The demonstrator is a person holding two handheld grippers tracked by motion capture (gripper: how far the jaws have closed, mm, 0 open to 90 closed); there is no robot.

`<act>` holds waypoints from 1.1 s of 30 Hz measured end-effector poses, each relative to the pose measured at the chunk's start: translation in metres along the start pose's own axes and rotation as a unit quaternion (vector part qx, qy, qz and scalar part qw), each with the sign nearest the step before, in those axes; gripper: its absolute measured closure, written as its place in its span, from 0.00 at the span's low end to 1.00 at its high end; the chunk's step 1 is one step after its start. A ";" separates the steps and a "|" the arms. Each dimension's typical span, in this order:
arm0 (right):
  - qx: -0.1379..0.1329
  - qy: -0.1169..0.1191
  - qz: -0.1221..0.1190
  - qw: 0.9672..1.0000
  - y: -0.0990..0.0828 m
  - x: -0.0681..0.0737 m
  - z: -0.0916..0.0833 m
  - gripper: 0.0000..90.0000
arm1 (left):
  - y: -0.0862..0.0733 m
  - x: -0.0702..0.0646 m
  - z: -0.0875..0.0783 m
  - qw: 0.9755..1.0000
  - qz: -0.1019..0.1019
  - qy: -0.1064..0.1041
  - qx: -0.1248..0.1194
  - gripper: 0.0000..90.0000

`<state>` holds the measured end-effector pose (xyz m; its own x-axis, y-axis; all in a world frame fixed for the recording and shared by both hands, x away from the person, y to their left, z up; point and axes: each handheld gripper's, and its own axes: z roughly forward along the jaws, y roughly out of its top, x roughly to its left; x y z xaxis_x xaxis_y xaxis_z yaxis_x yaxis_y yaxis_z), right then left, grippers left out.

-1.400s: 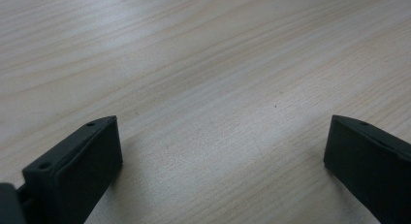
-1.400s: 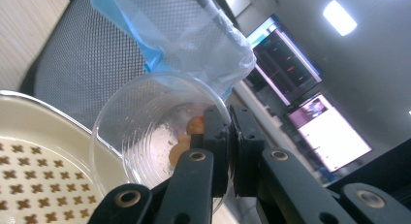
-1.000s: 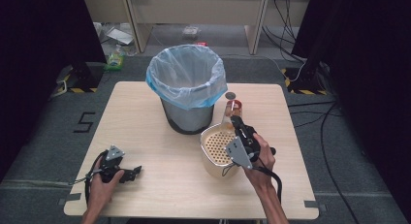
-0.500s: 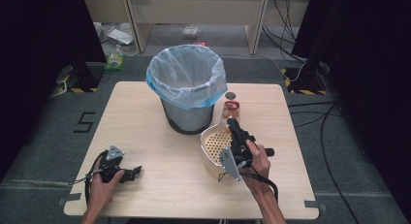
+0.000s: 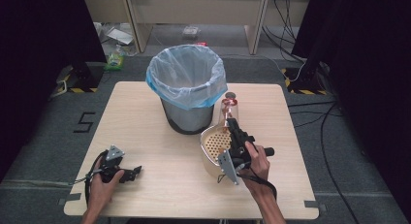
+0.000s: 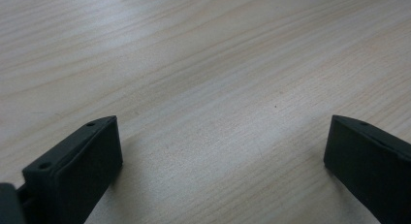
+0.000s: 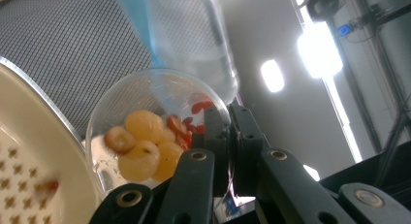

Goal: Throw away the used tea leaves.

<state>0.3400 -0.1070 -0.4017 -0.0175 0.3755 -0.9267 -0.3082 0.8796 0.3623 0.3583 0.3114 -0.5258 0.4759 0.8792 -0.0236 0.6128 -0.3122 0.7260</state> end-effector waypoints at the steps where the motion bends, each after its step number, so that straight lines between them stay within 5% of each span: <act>1: 0.000 0.000 0.000 1.000 0.000 0.000 0.000 0.97 | 0.000 0.000 0.000 1.000 0.000 0.000 0.000 0.00; 2: -0.006 -0.008 -0.017 1.000 -0.002 0.002 0.001 0.97 | 0.000 0.000 0.000 1.000 0.000 0.000 0.000 0.00; 8: 0.000 -0.019 -0.021 1.000 -0.003 0.002 0.001 0.97 | 0.000 0.000 0.000 1.000 0.000 0.000 0.000 0.00; 10: -0.004 -0.017 -0.040 0.999 -0.001 0.004 -0.001 0.97 | 0.000 0.000 0.000 1.000 0.000 0.000 0.000 0.00; 15: -0.008 -0.031 -0.033 0.999 -0.002 0.000 -0.003 0.97 | 0.000 0.000 0.000 1.000 0.000 0.000 0.000 0.00; 16: -0.021 -0.040 -0.065 0.997 0.000 0.000 -0.004 0.97 | 0.000 0.000 0.000 1.000 0.000 0.000 0.000 0.00; 17: -0.021 -0.040 -0.065 0.997 0.000 0.000 -0.004 0.97 | 0.000 0.000 0.000 1.000 0.000 0.000 0.000 0.00; 18: -0.003 -0.028 -0.040 0.999 -0.005 0.003 0.000 0.97 | 0.000 0.000 0.000 1.000 0.000 0.000 0.000 0.00; 27: -0.009 -0.028 -0.064 0.998 -0.002 0.007 -0.001 0.97 | 0.000 0.000 0.000 1.000 0.000 0.000 0.000 0.00; 29: -0.005 -0.026 -0.046 0.999 -0.004 0.003 0.000 0.97 | 0.000 0.000 0.000 1.000 0.000 0.000 0.000 0.00; 30: 0.005 -0.015 0.001 1.000 -0.007 -0.003 0.002 0.97 | 0.000 0.000 0.000 1.000 0.000 0.000 0.000 0.00; 31: 0.009 -0.010 0.022 1.000 -0.008 -0.006 0.002 0.97 | 0.000 0.000 0.000 1.000 0.000 0.000 0.000 0.00; 32: 0.009 -0.010 0.022 1.000 -0.008 -0.006 0.002 0.97 | 0.000 0.000 0.000 1.000 0.000 0.000 0.000 0.00; 33: 0.020 0.006 0.091 0.996 -0.015 -0.017 0.006 0.97 | 0.000 0.000 0.000 1.000 0.000 0.000 0.000 0.00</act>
<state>0.3507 -0.1252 -0.3909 -0.0814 0.5262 -0.8465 -0.2611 0.8084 0.5276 0.3583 0.3114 -0.5258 0.4758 0.8792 -0.0235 0.6128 -0.3123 0.7259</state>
